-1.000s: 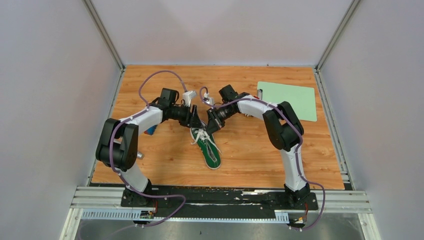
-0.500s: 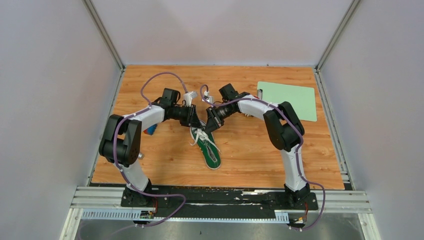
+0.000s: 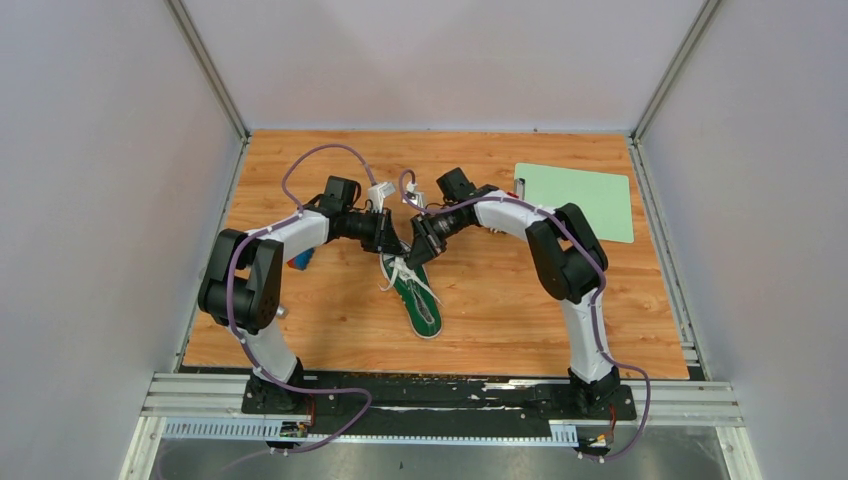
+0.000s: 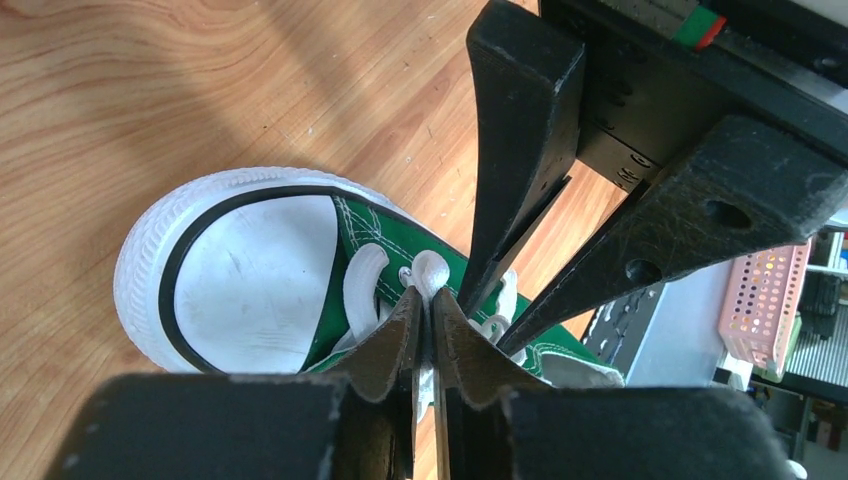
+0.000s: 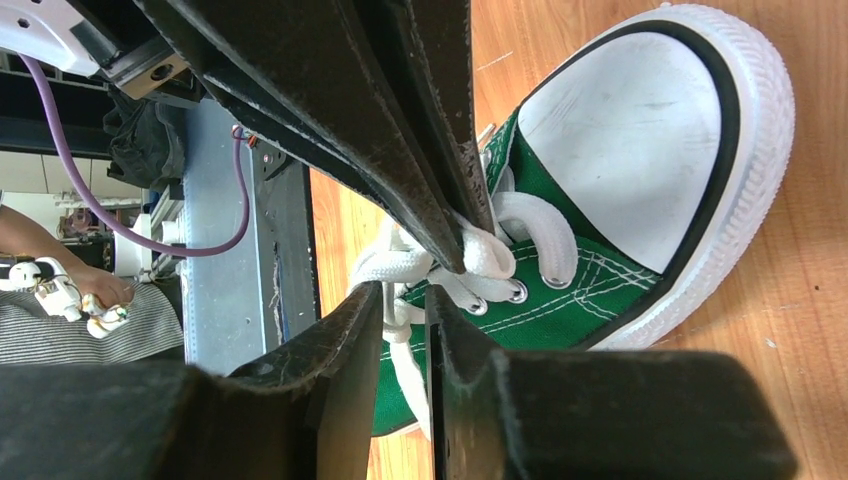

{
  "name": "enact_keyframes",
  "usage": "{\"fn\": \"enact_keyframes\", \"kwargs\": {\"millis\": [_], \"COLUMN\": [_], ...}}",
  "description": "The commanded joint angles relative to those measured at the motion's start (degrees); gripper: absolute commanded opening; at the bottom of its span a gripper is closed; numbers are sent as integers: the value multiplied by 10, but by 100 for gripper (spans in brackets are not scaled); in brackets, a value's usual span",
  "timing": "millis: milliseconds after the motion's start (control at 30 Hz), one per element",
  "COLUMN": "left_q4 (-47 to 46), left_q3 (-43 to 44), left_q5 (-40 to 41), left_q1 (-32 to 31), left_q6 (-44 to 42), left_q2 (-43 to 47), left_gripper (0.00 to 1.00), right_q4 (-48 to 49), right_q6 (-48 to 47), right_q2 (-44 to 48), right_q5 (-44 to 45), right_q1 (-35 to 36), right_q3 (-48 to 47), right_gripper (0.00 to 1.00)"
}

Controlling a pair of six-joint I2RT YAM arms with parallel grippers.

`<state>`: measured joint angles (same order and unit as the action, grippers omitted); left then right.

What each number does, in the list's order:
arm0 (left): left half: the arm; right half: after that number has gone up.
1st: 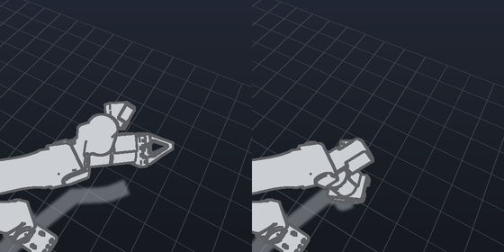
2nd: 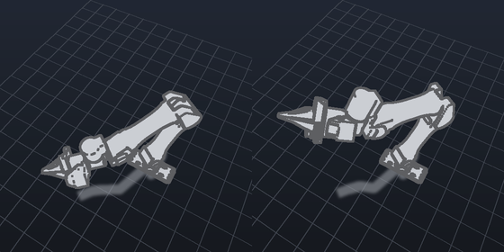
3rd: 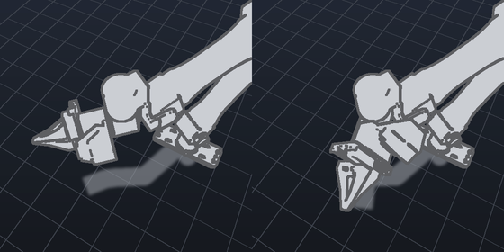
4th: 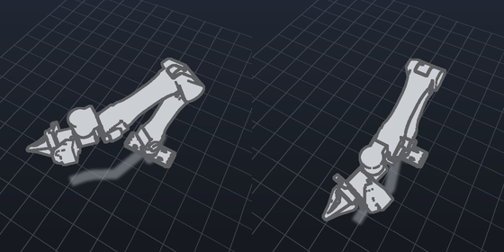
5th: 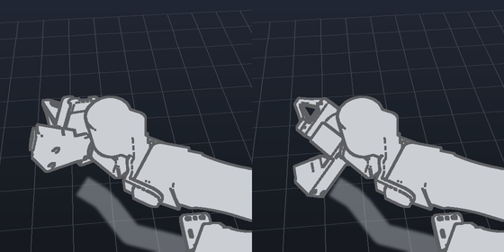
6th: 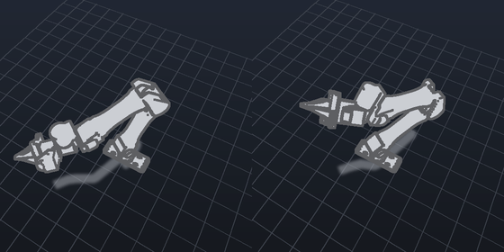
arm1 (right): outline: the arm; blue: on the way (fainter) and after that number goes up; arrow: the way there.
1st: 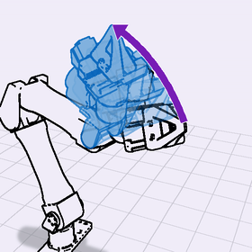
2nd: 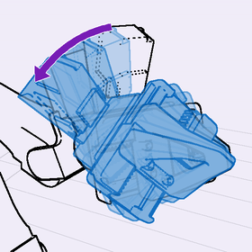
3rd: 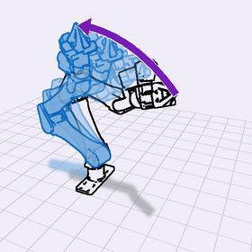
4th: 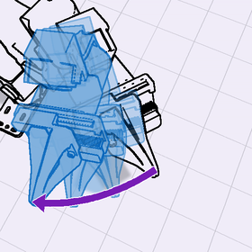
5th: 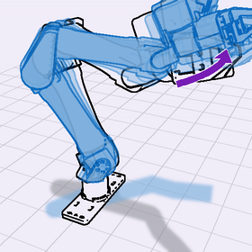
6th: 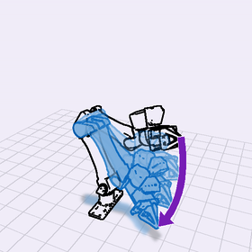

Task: Tie the shoes
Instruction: Tie the shoelace on the shoe.

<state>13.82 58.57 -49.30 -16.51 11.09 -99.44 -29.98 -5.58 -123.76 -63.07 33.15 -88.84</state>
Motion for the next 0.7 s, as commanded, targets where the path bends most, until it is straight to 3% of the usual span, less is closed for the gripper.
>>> {"fn": "enact_keyframes", "kwargs": {"millis": [0,233,467,667], "left_q4": [-19,-19,-18,-10], "left_q3": [11,10,4,-8], "left_q5": [-16,-20,-26,-26], "left_q1": [0,1,5,9], "left_q6": [4,6,6,0], "left_q2": [7,9,17,38], "left_gripper": [14,12,8,3], "right_q4": [16,15,16,21], "right_q6": [-14,-17,-4,13], "right_q2": [-13,-19,-14,21], "right_q5": [-14,-19,-11,11], "right_q1": [5,8,3,-11], "right_q3": [-10,-10,-15,0], "right_gripper": [24,24,0,0]}}
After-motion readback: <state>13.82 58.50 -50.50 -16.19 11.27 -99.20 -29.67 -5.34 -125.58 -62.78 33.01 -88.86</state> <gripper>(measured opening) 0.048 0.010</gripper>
